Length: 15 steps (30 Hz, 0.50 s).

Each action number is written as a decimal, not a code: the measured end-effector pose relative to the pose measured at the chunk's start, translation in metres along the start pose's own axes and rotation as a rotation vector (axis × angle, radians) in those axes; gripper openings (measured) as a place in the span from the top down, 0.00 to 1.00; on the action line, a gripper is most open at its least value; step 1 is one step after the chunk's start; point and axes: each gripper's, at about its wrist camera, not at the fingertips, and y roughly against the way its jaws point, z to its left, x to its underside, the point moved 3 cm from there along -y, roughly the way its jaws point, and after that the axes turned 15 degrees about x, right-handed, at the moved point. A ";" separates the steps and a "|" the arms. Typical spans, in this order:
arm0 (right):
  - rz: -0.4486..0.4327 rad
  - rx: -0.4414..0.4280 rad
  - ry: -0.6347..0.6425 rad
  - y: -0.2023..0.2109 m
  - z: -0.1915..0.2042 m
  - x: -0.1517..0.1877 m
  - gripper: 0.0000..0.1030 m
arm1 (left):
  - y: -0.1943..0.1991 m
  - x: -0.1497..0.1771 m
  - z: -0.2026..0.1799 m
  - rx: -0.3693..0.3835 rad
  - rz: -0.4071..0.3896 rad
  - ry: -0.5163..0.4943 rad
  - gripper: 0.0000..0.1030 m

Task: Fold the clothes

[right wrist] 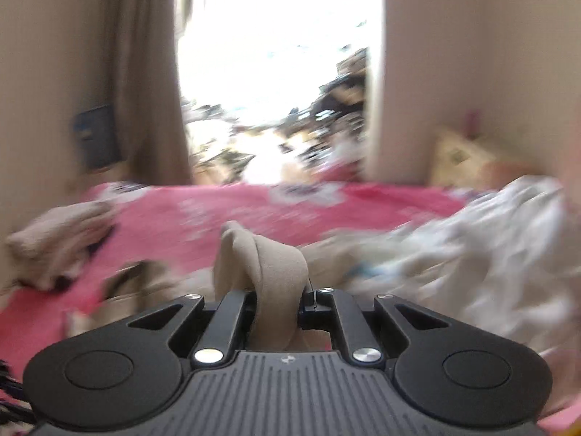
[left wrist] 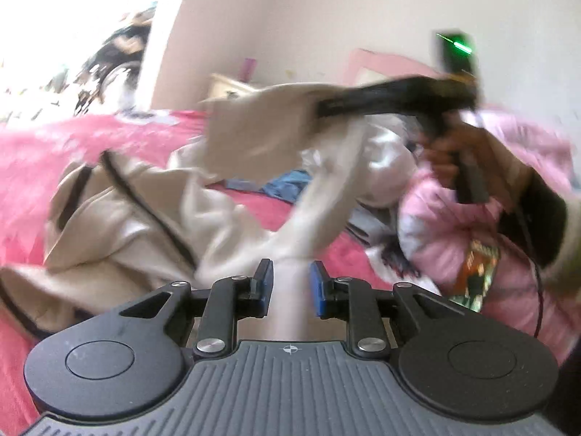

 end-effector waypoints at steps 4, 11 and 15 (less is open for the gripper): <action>-0.026 0.201 0.073 -0.034 -0.022 0.001 0.89 | 0.001 -0.001 0.030 -0.065 -0.004 0.093 0.76; 0.133 0.312 0.177 -0.096 -0.017 0.044 0.34 | 0.000 0.006 0.058 -0.172 0.067 0.149 0.70; -0.011 0.434 0.217 -0.070 -0.009 0.048 0.15 | -0.003 0.010 0.065 -0.228 0.096 0.119 0.68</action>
